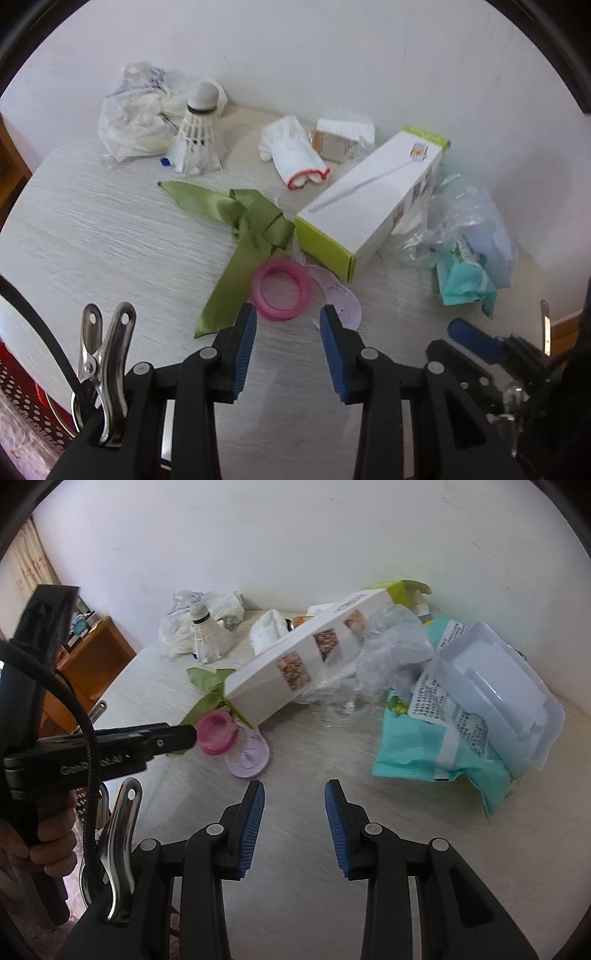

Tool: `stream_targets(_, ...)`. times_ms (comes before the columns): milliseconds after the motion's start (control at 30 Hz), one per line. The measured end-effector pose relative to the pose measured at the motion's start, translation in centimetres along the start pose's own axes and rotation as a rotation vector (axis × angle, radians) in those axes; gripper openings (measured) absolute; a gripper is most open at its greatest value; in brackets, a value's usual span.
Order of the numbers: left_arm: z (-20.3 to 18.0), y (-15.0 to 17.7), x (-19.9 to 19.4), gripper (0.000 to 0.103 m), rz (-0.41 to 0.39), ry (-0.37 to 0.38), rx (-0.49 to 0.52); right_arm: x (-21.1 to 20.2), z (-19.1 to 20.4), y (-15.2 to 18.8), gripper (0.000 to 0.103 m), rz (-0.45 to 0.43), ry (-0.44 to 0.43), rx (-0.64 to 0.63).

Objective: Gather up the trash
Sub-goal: 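Reach the left tool to the pink ring while the right tool reaches the lilac disc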

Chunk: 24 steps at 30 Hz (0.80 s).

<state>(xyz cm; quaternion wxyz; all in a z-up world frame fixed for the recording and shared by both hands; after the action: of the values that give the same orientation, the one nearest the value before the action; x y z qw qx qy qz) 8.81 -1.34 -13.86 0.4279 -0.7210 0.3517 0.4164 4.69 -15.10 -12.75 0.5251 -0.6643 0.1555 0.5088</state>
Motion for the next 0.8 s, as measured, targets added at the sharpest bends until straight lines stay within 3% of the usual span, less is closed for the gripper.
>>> stream_targets(367,-0.8,-0.5,2.8,0.049,0.008,-0.021,0.005,0.8,-2.0,0.3,0.035,0.02,-0.012,0.019)
stream_targets(800,-1.2,-0.7,4.0,0.05,-0.016,-0.083,0.052,1.0,-2.3,0.3,0.035,0.029,-0.02,0.021)
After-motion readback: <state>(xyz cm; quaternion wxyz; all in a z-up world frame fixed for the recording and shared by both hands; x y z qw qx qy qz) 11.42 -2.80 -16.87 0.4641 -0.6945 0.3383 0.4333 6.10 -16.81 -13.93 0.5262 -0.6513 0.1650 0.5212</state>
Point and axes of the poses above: each gripper's, at about its wrist camera, not at the fingertips, and x roughly the way its jaws point, z to its left, y to its underside, the point moved 3 cm from there along x, roughly the way its jaws point, and after that the axes turned 11 degrees about -x, right-handed, at the moved point
